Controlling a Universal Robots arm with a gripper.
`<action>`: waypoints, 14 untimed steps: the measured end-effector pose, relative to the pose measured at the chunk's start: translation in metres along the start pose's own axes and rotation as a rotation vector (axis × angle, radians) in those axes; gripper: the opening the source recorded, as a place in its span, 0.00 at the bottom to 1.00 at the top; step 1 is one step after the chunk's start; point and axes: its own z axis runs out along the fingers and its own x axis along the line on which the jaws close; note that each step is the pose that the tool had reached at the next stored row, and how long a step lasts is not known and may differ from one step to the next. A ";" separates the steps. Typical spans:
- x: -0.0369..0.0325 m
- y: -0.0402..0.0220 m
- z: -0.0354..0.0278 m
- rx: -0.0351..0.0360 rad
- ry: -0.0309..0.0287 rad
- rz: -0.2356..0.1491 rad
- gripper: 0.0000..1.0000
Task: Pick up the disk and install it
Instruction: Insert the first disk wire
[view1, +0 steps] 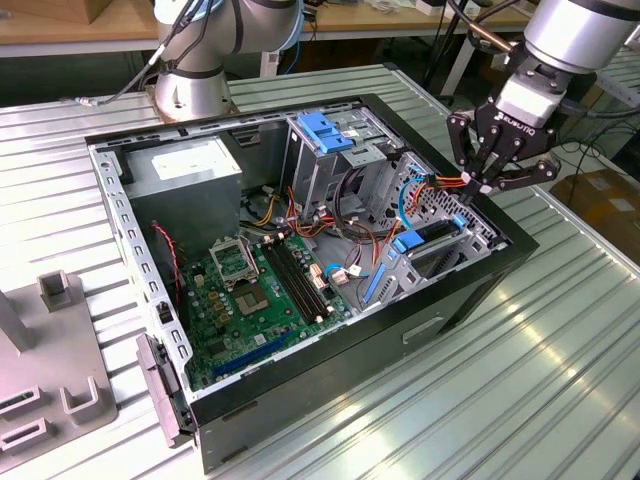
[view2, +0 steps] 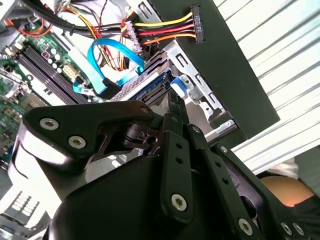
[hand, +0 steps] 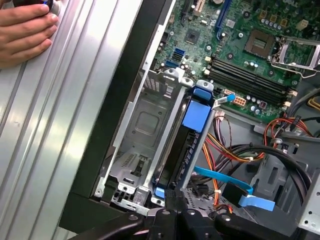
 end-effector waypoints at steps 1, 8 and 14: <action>0.0000 0.0000 0.0000 0.0002 -0.0002 -0.008 0.11; 0.0001 -0.0033 0.0001 0.0004 -0.0004 -0.018 0.11; -0.0002 -0.0126 0.0002 0.0012 -0.0008 -0.061 0.11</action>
